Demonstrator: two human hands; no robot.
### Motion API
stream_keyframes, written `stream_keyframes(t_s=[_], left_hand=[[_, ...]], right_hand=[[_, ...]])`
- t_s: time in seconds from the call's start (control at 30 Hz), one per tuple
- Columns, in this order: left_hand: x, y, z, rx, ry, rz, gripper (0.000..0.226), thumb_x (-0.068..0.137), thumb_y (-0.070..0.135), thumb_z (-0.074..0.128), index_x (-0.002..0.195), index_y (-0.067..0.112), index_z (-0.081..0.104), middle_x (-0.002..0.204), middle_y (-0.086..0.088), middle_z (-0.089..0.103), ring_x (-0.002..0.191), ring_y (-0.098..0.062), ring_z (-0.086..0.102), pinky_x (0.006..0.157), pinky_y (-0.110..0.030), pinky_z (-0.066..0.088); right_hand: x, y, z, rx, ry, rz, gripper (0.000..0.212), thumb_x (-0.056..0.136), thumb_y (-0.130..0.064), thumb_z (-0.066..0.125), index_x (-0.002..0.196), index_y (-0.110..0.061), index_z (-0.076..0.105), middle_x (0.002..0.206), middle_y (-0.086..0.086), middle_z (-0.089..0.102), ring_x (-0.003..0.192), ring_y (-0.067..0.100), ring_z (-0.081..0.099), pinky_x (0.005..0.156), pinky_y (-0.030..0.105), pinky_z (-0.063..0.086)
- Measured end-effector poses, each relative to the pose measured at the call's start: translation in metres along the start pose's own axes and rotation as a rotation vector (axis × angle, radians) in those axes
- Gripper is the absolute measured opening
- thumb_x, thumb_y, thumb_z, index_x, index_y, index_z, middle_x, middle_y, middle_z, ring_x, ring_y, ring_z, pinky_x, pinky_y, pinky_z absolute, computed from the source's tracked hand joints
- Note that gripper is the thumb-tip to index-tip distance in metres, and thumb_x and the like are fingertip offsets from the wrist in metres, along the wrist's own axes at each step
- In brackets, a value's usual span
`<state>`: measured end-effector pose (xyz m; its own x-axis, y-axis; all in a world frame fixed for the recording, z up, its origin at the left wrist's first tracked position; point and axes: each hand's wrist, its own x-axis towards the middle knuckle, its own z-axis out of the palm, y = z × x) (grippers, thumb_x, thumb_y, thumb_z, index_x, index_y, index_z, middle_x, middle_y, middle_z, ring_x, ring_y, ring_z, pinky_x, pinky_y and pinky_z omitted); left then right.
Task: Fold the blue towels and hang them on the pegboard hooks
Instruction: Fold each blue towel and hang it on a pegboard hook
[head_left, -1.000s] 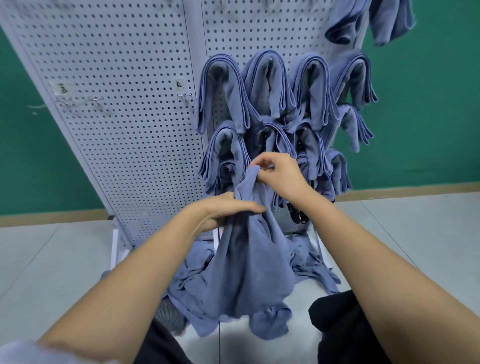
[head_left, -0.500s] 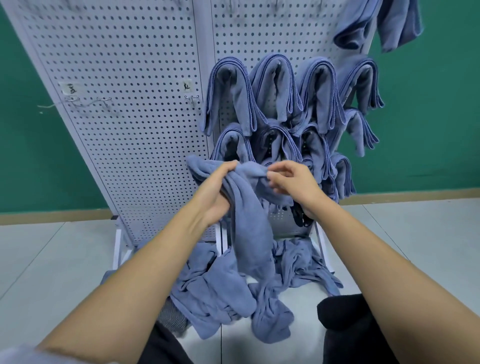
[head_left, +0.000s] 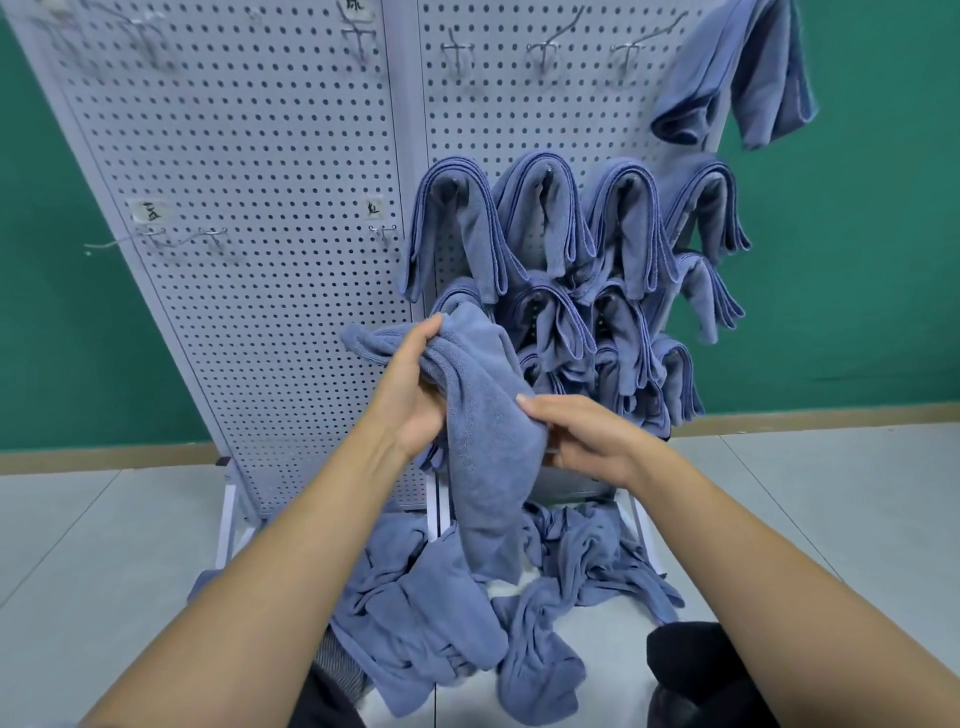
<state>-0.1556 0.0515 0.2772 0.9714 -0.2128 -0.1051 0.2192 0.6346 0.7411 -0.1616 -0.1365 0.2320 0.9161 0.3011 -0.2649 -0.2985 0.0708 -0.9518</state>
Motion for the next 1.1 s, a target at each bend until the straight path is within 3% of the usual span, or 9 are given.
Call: stream_keyframes(t_s=[0.1, 0.17, 0.27, 0.4, 0.5, 0.6, 0.73, 0.87, 1.1], left_hand=[[0.003, 0.004, -0.010, 0.068, 0.041, 0.004, 0.026, 0.091, 0.030, 0.060, 0.096, 0.006, 0.068, 0.092, -0.009, 0.072, 0.086, -0.016, 0.071, 0.083, -0.030, 0.055], [0.007, 0.005, -0.022, 0.172, 0.120, 0.000, 0.027, 0.089, 0.030, 0.064, 0.102, 0.007, 0.068, 0.100, -0.009, 0.072, 0.094, -0.017, 0.069, 0.089, -0.031, 0.053], [0.011, 0.006, -0.042, 0.369, 0.210, -0.036, 0.035, 0.084, 0.029, 0.071, 0.109, 0.006, 0.066, 0.102, -0.010, 0.073, 0.098, -0.020, 0.068, 0.086, -0.032, 0.053], [0.012, 0.009, -0.060, 0.551, 0.277, -0.013, 0.031, 0.084, 0.024, 0.072, 0.107, 0.004, 0.064, 0.098, -0.013, 0.071, 0.094, -0.024, 0.068, 0.083, -0.033, 0.055], [0.011, 0.013, -0.072, 0.673, 0.341, 0.000, 0.014, 0.087, 0.018, 0.069, 0.083, 0.007, 0.062, 0.080, -0.007, 0.069, 0.079, -0.019, 0.065, 0.071, -0.030, 0.054], [0.009, 0.018, -0.084, 0.742, 0.351, -0.038, 0.022, 0.088, 0.014, 0.067, 0.069, 0.010, 0.058, 0.057, 0.002, 0.066, 0.066, -0.015, 0.061, 0.062, -0.028, 0.050], [0.006, 0.024, -0.090, 0.771, 0.354, -0.069, 0.011, 0.089, 0.017, 0.066, 0.084, 0.008, 0.066, 0.077, -0.003, 0.067, 0.071, -0.017, 0.064, 0.065, -0.030, 0.053], [0.007, 0.028, -0.094, 0.732, 0.407, -0.031, 0.012, 0.091, 0.020, 0.065, 0.088, 0.008, 0.064, 0.082, -0.003, 0.067, 0.072, -0.016, 0.064, 0.064, -0.030, 0.053], [0.007, 0.033, -0.097, 0.667, 0.424, -0.034, 0.011, 0.096, 0.017, 0.055, 0.096, 0.008, 0.061, 0.088, -0.005, 0.066, 0.074, -0.017, 0.062, 0.062, -0.031, 0.052]], right_hand=[[0.002, -0.005, -0.008, 0.150, 0.114, -0.053, 0.043, 0.079, -0.024, 0.071, 0.115, 0.000, 0.064, 0.092, 0.007, 0.069, 0.085, 0.020, 0.064, 0.088, 0.037, 0.052], [0.002, -0.010, -0.015, 0.216, 0.168, -0.092, 0.049, 0.071, -0.027, 0.075, 0.113, -0.001, 0.066, 0.090, 0.007, 0.070, 0.081, 0.018, 0.065, 0.084, 0.036, 0.054], [0.000, -0.015, -0.022, 0.252, 0.217, -0.131, 0.032, 0.074, -0.026, 0.073, 0.099, -0.005, 0.070, 0.085, 0.005, 0.072, 0.075, 0.015, 0.068, 0.071, 0.028, 0.057], [-0.001, -0.017, -0.026, 0.302, 0.266, -0.190, 0.012, 0.087, -0.017, 0.066, 0.092, -0.007, 0.070, 0.081, 0.004, 0.073, 0.073, 0.013, 0.068, 0.067, 0.025, 0.057], [-0.001, -0.020, -0.031, 0.320, 0.326, -0.214, 0.008, 0.088, -0.015, 0.065, 0.089, -0.007, 0.068, 0.073, 0.002, 0.072, 0.070, 0.012, 0.067, 0.068, 0.024, 0.056], [0.002, -0.018, -0.042, 0.319, 0.386, -0.206, 0.015, 0.091, -0.014, 0.061, 0.076, -0.011, 0.062, 0.055, -0.003, 0.059, 0.058, 0.009, 0.057, 0.065, 0.022, 0.050], [0.003, -0.015, -0.055, 0.304, 0.375, -0.196, 0.008, 0.091, -0.008, 0.057, 0.088, -0.015, 0.062, 0.070, 0.001, 0.049, 0.062, 0.010, 0.050, 0.056, 0.017, 0.050], [-0.003, -0.012, -0.060, 0.163, 0.409, -0.251, 0.013, 0.094, -0.003, 0.054, 0.091, -0.012, 0.063, 0.071, 0.001, 0.068, 0.065, 0.010, 0.062, 0.058, 0.019, 0.055], [-0.007, -0.007, -0.061, -0.387, 0.527, -0.117, 0.025, 0.097, -0.023, 0.055, 0.076, -0.021, 0.041, 0.064, 0.003, 0.042, 0.037, 0.006, 0.042, 0.037, 0.020, 0.047]])
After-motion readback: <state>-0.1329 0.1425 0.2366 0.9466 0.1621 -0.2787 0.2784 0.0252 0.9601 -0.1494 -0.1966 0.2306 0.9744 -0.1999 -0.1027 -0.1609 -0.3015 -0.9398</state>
